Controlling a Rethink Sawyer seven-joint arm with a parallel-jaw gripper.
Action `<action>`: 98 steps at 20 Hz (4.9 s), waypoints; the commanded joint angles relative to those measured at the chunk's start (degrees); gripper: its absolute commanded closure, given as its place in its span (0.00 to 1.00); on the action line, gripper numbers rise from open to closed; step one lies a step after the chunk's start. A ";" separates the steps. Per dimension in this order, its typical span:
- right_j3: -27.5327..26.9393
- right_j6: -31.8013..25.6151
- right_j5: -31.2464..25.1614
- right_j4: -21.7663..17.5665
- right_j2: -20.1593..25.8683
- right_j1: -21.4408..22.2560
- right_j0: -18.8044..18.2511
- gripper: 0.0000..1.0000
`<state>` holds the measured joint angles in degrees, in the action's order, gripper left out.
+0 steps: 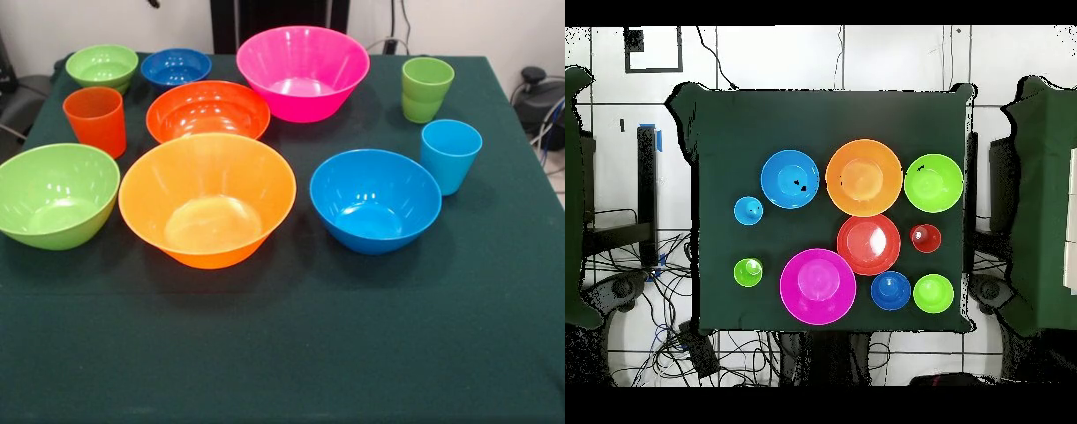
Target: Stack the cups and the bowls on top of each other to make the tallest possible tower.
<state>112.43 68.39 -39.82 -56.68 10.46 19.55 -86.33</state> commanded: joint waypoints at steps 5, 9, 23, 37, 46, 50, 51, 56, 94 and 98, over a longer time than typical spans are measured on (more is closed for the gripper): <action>-16.66 8.12 14.36 -4.93 0.75 -14.68 4.98 0.00; -18.92 7.63 17.66 -4.89 0.13 -17.88 4.61 0.00; -22.50 15.47 32.60 -4.38 -8.73 -20.06 14.67 0.00; -15.85 17.78 32.36 -0.55 -12.59 -14.68 17.52 0.00; -11.86 19.51 31.03 2.33 -13.88 -11.15 20.91 0.00; -8.83 20.51 30.74 4.08 -15.16 -8.36 22.91 0.00; -8.07 20.77 30.37 4.70 -15.41 -7.55 23.52 0.00; -6.91 22.77 32.06 6.94 -17.60 -6.71 27.34 0.00; -6.00 35.89 37.54 11.33 -19.73 -8.58 37.95 0.00; -6.54 35.95 38.32 11.07 -19.74 -9.36 37.69 0.00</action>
<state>109.00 97.26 -6.14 -46.79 -15.43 13.67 -49.68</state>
